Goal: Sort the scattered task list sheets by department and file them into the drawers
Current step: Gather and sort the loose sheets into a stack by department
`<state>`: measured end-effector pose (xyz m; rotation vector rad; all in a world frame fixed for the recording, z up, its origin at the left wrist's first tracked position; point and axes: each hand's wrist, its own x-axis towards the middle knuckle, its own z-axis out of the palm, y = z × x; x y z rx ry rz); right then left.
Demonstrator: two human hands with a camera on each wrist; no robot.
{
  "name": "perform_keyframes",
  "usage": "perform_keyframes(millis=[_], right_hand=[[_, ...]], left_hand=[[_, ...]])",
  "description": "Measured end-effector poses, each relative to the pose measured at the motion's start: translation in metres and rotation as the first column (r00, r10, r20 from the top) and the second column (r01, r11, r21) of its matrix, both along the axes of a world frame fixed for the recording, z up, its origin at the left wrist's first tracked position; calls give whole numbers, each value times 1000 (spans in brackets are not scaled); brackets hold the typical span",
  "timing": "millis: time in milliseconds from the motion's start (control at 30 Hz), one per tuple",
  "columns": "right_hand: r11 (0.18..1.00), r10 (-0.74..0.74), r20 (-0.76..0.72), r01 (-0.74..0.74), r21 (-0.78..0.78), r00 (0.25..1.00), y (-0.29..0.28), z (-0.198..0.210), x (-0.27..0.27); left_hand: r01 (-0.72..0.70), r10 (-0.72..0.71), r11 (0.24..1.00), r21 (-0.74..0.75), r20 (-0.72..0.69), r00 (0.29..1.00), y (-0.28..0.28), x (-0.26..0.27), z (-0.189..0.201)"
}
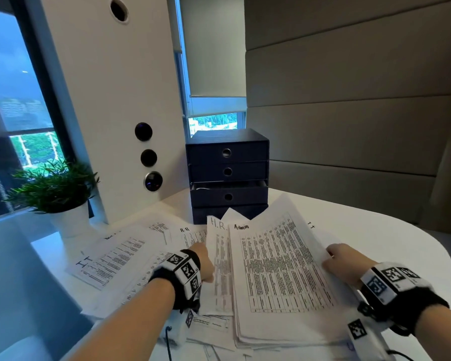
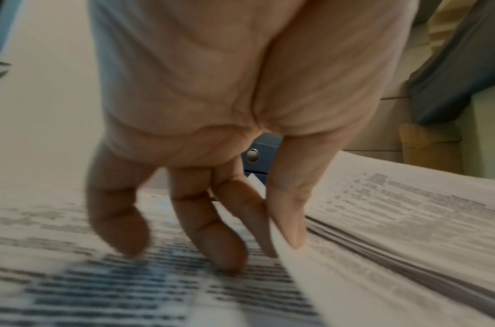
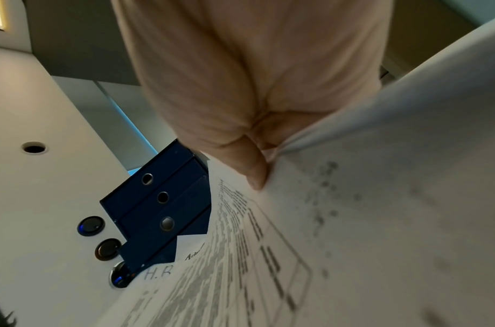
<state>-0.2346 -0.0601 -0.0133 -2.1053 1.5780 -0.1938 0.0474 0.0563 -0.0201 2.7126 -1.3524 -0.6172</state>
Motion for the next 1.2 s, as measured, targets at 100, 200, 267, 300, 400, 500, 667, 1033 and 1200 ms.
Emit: perform_keyframes(millis=[100,200,267,300,400,500,667,1033,1200], right_hand=[[1000,-10,36,10,5,999,-2,-1,0],[1000,6,78,-7,11,997,-3,1,5],[999,33,118,-34,3,992,0,4,13],[999,53,127,-52,-12,991,1,4,18],[996,90,147,-86,-30,985,7,5,35],[992,122,92,-120,-29,988,14,1,48],[988,140,-12,-140,-57,990,20,-6,57],[998,-54,13,55,-12,998,3,-7,33],[996,-77,40,75,47,996,-4,-9,35]], left_hand=[[-42,34,997,68,111,993,11,17,4],[-64,47,990,124,133,990,22,35,8],[-75,65,990,116,88,994,31,46,8],[-81,71,990,118,89,994,39,47,11],[-132,125,988,83,90,988,60,55,13],[-260,257,966,15,108,960,82,73,6],[-306,304,952,-9,147,941,105,86,-2],[-158,160,987,-38,62,985,81,81,1],[-218,197,965,-146,-149,969,61,61,10]])
